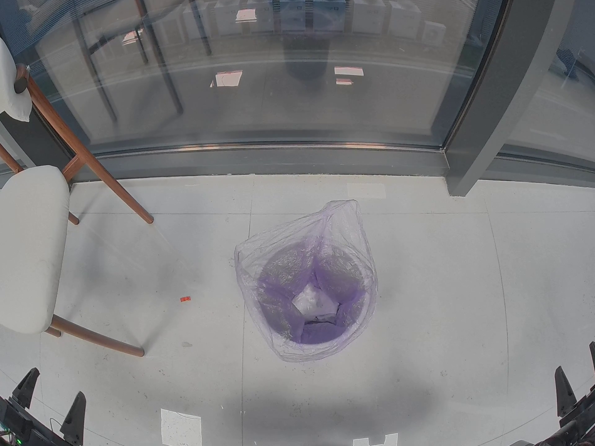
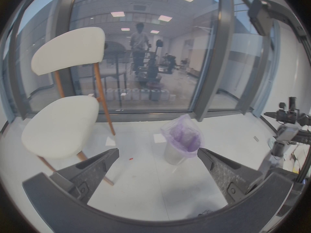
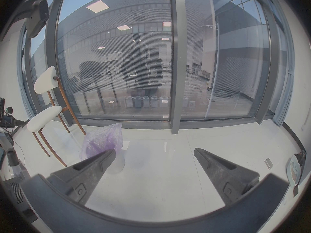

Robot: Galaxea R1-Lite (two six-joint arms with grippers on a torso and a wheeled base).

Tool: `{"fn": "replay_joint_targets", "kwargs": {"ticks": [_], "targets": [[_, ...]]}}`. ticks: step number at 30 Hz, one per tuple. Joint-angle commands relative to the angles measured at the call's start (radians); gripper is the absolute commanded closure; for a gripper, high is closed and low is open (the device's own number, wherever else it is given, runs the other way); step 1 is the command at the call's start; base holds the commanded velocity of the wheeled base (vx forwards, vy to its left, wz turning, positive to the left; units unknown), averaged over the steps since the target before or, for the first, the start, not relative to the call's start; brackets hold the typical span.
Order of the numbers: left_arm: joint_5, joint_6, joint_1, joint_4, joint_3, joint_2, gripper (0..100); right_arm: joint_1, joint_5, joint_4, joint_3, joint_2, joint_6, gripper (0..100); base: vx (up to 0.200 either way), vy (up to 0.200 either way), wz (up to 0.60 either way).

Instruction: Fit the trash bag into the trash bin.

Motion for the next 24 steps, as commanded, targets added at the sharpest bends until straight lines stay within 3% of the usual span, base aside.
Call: {"fn": "replay_joint_targets", "kwargs": {"ticks": [1,4,6,9,10,11,15,24], "targets": [[-0.090,0.036,-0.138,0.041,-0.008,-0.072,0,-0.002,0.007,0.001,0.018,-0.008,0.001,0,0.000,0.000,0.00],[-0.138,0.055,-0.117,0.039,-0.008,-0.099,0,-0.002,0.006,0.001,0.018,-0.008,0.004,0,0.000,0.000,0.00],[-0.126,0.062,-0.115,0.030,-0.002,-0.099,0,-0.002,0.006,0.001,0.018,-0.008,0.004,0,0.000,0.000,0.00],[0.045,0.051,-0.115,-0.010,0.008,-0.099,0,-0.002,-0.002,0.000,0.018,-0.008,0.003,0,0.000,0.000,0.00],[0.045,0.051,-0.115,-0.010,0.008,-0.099,0,-0.002,-0.002,0.000,0.018,-0.008,0.003,0,0.000,0.000,0.00],[0.233,0.036,-0.115,-0.033,0.018,-0.099,0,-0.002,-0.010,0.000,0.018,-0.008,0.003,0,0.000,0.000,0.00],[0.259,-0.033,-0.114,0.009,0.018,-0.099,0,-0.002,-0.010,0.000,0.018,-0.008,0.001,0,0.000,0.000,0.00],[0.206,0.021,-0.118,0.027,0.018,-0.101,0,-0.002,-0.002,0.001,0.018,-0.008,0.003,0,0.000,0.000,0.00]]}}
